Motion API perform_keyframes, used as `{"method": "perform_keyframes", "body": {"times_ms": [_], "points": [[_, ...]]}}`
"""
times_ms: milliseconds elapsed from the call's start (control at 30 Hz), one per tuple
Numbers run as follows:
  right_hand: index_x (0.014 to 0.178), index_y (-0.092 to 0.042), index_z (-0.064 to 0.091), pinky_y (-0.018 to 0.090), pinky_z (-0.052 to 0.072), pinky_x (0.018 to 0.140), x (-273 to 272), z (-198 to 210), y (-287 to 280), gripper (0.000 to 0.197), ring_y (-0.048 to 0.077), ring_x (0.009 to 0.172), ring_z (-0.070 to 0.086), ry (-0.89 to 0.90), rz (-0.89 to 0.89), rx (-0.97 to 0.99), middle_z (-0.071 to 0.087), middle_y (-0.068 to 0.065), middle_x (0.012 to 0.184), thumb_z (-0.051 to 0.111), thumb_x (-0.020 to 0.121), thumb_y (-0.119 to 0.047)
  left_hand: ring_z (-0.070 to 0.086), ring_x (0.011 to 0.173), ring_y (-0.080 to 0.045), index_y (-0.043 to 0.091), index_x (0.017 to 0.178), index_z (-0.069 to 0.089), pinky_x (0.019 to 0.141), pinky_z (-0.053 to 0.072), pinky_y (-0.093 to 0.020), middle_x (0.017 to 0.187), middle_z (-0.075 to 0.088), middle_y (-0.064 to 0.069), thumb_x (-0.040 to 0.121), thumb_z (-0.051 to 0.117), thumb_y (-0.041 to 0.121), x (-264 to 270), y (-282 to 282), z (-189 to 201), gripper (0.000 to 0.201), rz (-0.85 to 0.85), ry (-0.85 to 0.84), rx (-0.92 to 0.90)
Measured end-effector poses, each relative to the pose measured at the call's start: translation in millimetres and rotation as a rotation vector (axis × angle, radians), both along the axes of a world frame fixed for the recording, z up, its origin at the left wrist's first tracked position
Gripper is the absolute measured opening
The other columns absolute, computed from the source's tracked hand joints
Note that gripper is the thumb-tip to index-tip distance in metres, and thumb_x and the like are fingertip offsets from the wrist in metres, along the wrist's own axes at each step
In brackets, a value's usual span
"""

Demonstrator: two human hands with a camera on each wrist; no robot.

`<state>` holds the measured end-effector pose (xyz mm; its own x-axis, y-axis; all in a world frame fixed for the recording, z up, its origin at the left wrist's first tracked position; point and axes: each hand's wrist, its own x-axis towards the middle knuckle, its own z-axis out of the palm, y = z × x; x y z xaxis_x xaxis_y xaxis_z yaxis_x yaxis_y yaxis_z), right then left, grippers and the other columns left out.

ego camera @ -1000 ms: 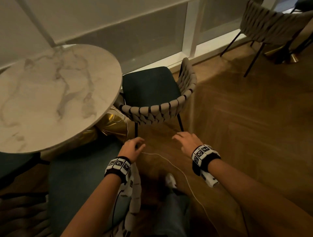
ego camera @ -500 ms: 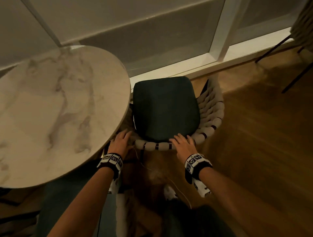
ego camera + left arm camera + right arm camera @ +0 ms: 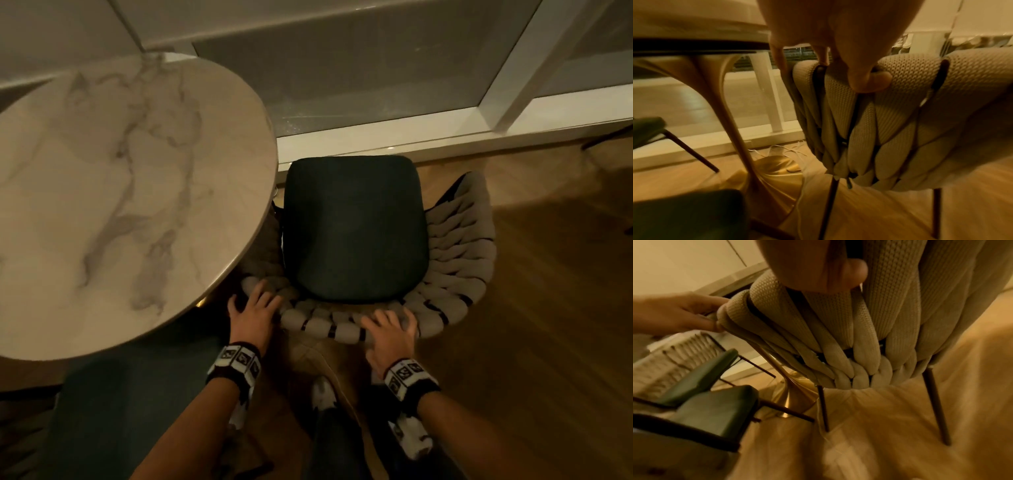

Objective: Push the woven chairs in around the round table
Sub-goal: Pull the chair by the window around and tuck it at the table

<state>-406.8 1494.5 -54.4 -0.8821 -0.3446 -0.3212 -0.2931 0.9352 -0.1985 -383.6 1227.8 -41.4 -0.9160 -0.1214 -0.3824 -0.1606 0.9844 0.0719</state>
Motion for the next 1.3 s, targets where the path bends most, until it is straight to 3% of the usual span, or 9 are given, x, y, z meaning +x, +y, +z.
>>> {"method": "perform_keyframes", "body": {"times_ms": [100,200,300,367,467,700,933,1133,1300], "points": [[0.114,-0.034,0.058,0.052,0.004,0.104,-29.1,7.1,57.6,0.061,0.025,0.119,0.05,-0.038,0.088,0.091,0.058,0.0,0.118,0.074,0.057,-0.019,0.04,0.136,-0.018,0.034,0.114,0.057,0.099,0.023,-0.076,0.118,0.064,0.005,0.074,0.068,0.017,9.9,55.0,-2.2,0.045,0.025,0.055,0.009],[0.121,-0.036,0.049,0.052,0.008,0.109,-66.6,19.3,112.8,0.053,0.021,0.131,0.033,-0.126,0.111,0.245,0.044,-0.004,0.135,0.062,0.072,-0.018,0.035,0.138,-0.019,0.035,0.118,0.053,0.101,-0.003,-0.072,0.122,0.059,0.007,0.08,0.062,0.037,5.1,118.3,0.9,0.039,0.058,0.006,0.109],[0.114,-0.038,0.05,0.051,0.013,0.107,-103.5,23.2,155.9,0.047,0.018,0.129,0.033,-0.108,0.126,0.329,0.045,-0.007,0.132,0.06,0.073,-0.016,0.054,0.12,-0.02,0.033,0.11,0.056,0.102,0.011,-0.071,0.106,0.066,0.008,0.073,0.064,0.052,-12.6,163.3,2.8,0.042,-0.076,0.045,0.156],[0.109,-0.037,0.051,0.052,0.014,0.108,-124.8,24.3,174.8,0.041,0.017,0.126,0.037,-0.118,0.135,0.352,0.046,-0.006,0.129,0.061,0.076,-0.016,0.046,0.125,-0.024,0.03,0.125,0.047,0.108,0.014,-0.065,0.123,0.058,0.001,0.086,0.055,0.042,-30.9,173.1,3.2,0.042,-0.205,-0.003,0.207],[0.115,-0.033,0.049,0.053,0.013,0.11,-134.9,28.0,180.0,0.041,0.02,0.129,0.036,-0.139,0.105,0.386,0.044,-0.001,0.135,0.058,0.081,-0.012,0.035,0.133,-0.026,0.031,0.137,0.035,0.112,0.017,-0.054,0.141,0.041,-0.003,0.09,0.052,0.036,-60.7,148.9,13.3,0.05,-0.376,-0.121,0.203],[0.134,-0.025,0.036,0.052,0.014,0.111,-58.0,22.6,102.4,0.07,0.024,0.128,0.039,-0.091,0.062,0.11,0.046,0.002,0.137,0.063,0.072,-0.011,0.014,0.145,-0.023,0.034,0.138,0.027,0.114,0.014,-0.065,0.154,0.025,0.003,0.081,0.064,0.028,-137.2,23.3,21.3,0.069,-0.557,-0.151,-0.198],[0.084,-0.03,0.062,0.042,0.006,0.105,-40.3,-1.9,42.5,0.04,0.022,0.101,0.055,0.038,-0.369,-0.196,0.066,-0.008,0.089,0.07,0.05,-0.01,0.002,0.147,-0.028,0.027,0.14,0.028,0.115,0.02,-0.06,0.155,0.021,-0.002,0.075,0.073,0.027,-163.1,30.4,14.1,0.078,-0.383,-0.195,-0.253],[0.074,-0.028,0.057,0.036,0.012,0.1,-37.9,-9.2,90.9,0.038,0.022,0.09,0.059,0.054,-0.266,-0.221,0.064,-0.009,0.079,0.061,0.04,-0.014,0.005,0.147,-0.027,0.028,0.137,0.032,0.115,0.009,-0.065,0.153,0.027,-0.001,0.079,0.067,0.022,-127.8,64.0,17.4,0.068,-0.289,-0.148,-0.203],[0.08,-0.026,0.061,0.044,0.004,0.106,-64.3,-7.5,177.5,0.035,0.024,0.107,0.052,-0.146,-0.108,-0.056,0.065,-0.007,0.091,0.064,0.049,-0.009,0.018,0.143,-0.022,0.03,0.132,0.036,0.106,-0.005,-0.076,0.141,0.037,0.004,0.086,0.053,0.019,-71.1,119.0,7.6,0.05,-0.217,-0.101,-0.091]]}}
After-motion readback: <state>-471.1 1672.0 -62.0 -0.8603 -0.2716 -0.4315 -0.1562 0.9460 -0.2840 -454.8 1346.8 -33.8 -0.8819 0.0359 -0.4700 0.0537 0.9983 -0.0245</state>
